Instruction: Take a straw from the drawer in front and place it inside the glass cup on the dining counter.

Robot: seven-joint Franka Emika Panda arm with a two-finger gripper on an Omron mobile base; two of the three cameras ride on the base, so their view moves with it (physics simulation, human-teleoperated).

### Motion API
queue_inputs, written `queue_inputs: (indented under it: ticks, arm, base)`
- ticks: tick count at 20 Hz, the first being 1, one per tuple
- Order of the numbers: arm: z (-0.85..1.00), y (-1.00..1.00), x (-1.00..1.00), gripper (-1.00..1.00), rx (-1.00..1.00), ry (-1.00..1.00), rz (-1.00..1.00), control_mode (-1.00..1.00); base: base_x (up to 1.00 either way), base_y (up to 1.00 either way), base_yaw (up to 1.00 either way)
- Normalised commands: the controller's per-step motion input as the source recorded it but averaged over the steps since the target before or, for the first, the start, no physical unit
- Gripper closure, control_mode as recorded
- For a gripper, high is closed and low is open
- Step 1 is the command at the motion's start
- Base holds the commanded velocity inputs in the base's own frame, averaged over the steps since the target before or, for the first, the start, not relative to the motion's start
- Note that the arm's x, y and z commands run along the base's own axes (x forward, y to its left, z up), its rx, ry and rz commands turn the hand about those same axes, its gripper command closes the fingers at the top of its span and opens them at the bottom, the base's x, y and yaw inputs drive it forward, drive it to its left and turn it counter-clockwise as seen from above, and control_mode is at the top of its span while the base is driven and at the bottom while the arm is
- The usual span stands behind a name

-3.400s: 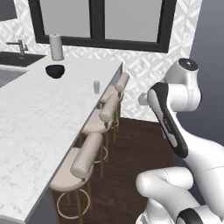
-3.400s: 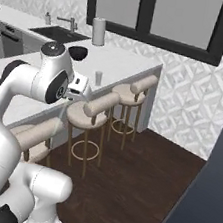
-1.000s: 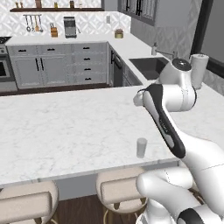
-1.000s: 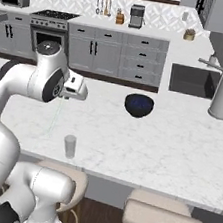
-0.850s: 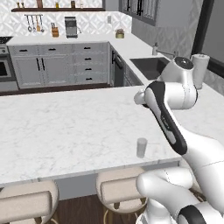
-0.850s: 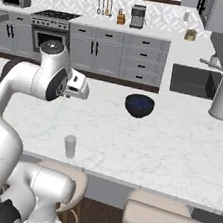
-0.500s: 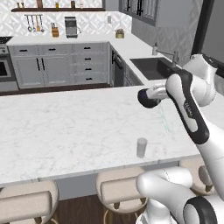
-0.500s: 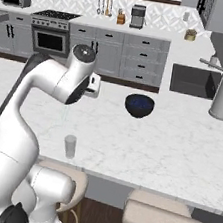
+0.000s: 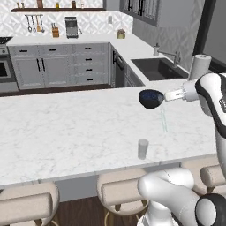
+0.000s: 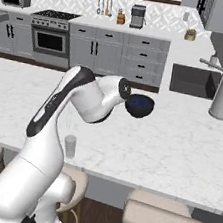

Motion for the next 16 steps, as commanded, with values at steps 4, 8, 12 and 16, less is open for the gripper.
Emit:
queue_inputs:
  ticks: [4, 8, 12, 16]
  arm:
    - [0.00, 0.00, 0.00, 1.00, 0.30, -0.33, 0.31, -1.00]
    - [-0.01, 0.06, 0.00, 1.00, 0.14, -0.32, 0.31, -1.00]
    - [-0.12, 0.12, 0.06, 1.00, 0.00, -0.18, 0.30, -1.00]
    - [-0.23, 0.00, 0.22, 1.00, 0.00, -0.01, 0.31, -1.00]
  base:
    - [0.00, 0.00, 0.00]
    - [0.00, 0.00, 0.00]
    - [0.00, 0.00, 0.00]
    - [0.00, 0.00, 0.00]
